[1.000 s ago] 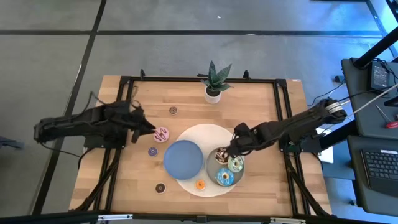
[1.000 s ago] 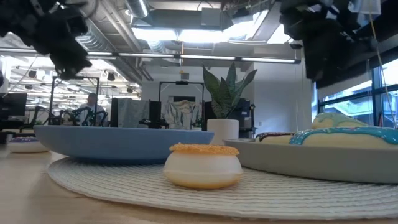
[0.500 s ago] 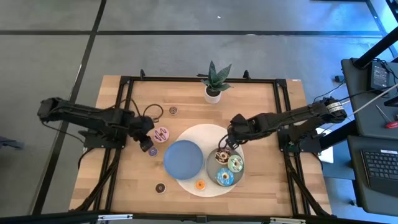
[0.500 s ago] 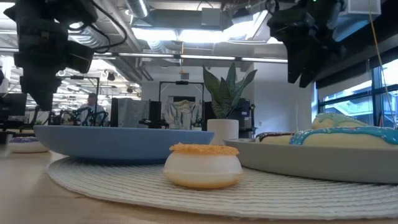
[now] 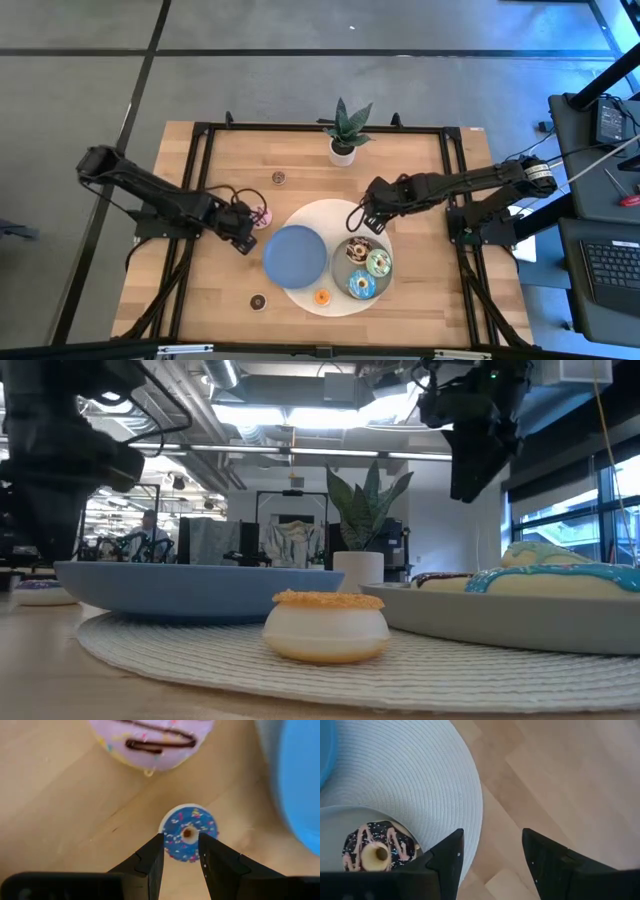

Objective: Pick & Place donuts
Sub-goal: Put the small violet donut on the blue plate

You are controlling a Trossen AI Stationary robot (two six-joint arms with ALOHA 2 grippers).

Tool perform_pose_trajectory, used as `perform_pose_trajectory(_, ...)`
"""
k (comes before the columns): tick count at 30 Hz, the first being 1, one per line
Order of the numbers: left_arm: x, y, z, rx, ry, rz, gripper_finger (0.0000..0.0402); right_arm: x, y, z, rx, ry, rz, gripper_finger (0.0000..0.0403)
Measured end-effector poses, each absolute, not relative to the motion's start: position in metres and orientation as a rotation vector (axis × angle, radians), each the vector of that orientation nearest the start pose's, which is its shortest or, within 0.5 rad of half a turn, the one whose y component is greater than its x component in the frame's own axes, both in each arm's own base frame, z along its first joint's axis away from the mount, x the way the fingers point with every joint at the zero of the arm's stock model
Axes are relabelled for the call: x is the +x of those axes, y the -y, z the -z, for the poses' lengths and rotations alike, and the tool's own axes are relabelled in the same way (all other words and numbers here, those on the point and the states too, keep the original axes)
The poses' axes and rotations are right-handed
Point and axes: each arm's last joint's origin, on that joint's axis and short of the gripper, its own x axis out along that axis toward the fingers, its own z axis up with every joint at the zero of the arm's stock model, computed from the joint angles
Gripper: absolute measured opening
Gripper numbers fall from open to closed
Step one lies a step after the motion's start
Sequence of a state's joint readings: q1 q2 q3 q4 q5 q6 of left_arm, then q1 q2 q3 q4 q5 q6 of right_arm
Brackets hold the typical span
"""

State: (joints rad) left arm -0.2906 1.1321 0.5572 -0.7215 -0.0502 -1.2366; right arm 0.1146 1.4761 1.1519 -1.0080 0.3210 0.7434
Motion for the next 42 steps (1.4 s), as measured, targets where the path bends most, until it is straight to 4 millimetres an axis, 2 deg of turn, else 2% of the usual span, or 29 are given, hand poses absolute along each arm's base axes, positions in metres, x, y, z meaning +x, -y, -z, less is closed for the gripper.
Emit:
perform_pose_trajectory(13,0.179,0.057,-0.145,-0.843,-1.258,-0.643,0.0116,0.269,-0.021,-0.253,0.282,-1.161,0.603,0.0202)
perform_pose_trajectory(25,0.182,0.059,-0.144,-0.892,-1.269,-0.597,0.0110,0.269,-0.020,-0.253,0.251,-1.151,0.608,0.0202)
perform_pose_trajectory(32,0.182,0.059,-0.144,-0.892,-1.270,-0.598,0.0085,0.270,-0.020,-0.254,0.229,-1.137,0.621,0.0202)
perform_pose_trajectory(38,0.182,0.059,-0.145,-0.936,-1.259,-0.631,0.0042,0.270,-0.020,-0.254,0.226,-1.136,0.620,0.0202)
perform_pose_trajectory(42,0.190,0.062,-0.155,-0.913,-1.240,-0.571,0.0019,0.270,-0.020,-0.254,0.226,-1.136,0.620,0.0202)
